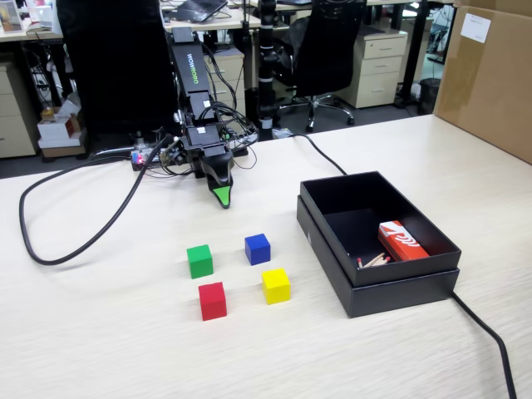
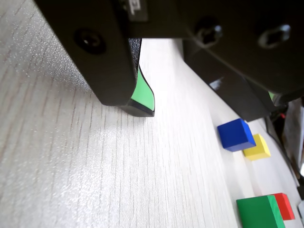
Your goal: Put the green cube on top of the red cube
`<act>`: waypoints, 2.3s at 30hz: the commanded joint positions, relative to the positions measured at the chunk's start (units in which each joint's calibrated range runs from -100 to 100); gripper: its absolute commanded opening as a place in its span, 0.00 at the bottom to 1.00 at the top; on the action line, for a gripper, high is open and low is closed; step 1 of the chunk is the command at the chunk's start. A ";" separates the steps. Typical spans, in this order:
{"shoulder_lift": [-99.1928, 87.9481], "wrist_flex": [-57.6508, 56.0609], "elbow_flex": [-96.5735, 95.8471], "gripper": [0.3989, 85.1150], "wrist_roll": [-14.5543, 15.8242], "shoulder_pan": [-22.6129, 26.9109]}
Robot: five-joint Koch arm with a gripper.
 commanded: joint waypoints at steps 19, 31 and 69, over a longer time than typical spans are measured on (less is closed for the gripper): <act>0.40 -1.90 -0.57 0.57 0.05 0.00; 0.40 -1.90 -0.57 0.57 0.05 0.00; 0.28 -11.92 5.33 0.56 -0.78 0.20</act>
